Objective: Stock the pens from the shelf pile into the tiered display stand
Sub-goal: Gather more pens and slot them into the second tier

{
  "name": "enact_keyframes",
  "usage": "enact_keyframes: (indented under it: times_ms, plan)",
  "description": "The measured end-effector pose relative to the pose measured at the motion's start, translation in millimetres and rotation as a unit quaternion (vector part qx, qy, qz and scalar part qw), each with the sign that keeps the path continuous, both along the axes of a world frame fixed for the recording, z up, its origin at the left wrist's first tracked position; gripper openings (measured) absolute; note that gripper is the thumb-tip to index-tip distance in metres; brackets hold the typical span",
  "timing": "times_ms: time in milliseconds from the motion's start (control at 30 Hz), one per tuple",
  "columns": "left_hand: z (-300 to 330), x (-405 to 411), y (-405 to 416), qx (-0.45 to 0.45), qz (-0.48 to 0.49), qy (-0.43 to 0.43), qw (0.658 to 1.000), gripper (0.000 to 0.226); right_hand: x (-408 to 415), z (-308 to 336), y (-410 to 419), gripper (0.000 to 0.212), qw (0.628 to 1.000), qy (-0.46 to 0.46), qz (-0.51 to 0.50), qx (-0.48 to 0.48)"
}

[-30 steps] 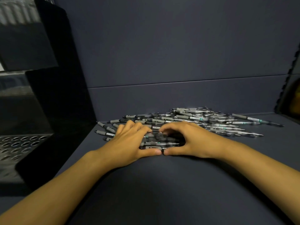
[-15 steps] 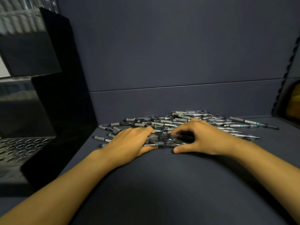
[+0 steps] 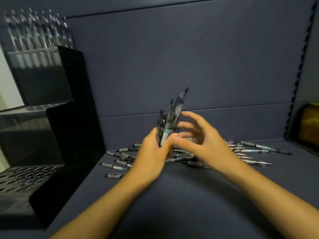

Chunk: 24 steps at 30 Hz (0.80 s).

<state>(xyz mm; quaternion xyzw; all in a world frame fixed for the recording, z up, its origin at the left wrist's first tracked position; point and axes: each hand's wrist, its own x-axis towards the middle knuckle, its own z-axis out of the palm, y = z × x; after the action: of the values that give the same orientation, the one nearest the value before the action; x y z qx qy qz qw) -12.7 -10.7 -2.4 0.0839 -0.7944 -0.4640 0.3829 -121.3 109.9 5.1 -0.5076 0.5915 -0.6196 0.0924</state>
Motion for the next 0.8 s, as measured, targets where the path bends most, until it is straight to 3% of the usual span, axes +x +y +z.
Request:
enact_keyframes:
  times_ms: [67,167,267,400,500,633,733,800]
  plan:
    - [-3,-12,20,0.072,-0.040,0.035,0.996,0.017,11,1,-6,0.071,1.000,-0.002,0.008,0.002]
    - [-10,-26,39,0.151,-0.066,0.085,0.983,0.019,15,-1,-13,0.064,0.998,0.029,-0.059,0.018]
    - [-18,-34,46,0.233,-0.100,0.101,0.962,0.015,18,-2,-13,0.043,0.994,0.030,-0.097,0.029]
    - [-26,-39,42,0.241,-0.101,0.129,0.956,0.015,20,-5,-13,0.033,0.995,0.031,-0.095,0.022]
    - [-31,-43,39,0.272,-0.134,0.132,0.944,0.045,19,-10,-13,0.031,0.994,0.030,-0.099,0.026]
    - [-42,-50,33,0.277,-0.122,0.112,0.947,0.037,17,-14,-13,0.029,0.992,0.050,-0.107,0.033]
    - [-42,-53,34,0.259,-0.102,0.100,0.955,0.022,16,-18,-15,0.038,0.993,0.045,-0.106,0.021]
    - [-40,-51,35,0.222,-0.084,0.090,0.967,0.032,16,-20,-14,0.053,0.995,0.031,-0.093,0.012]
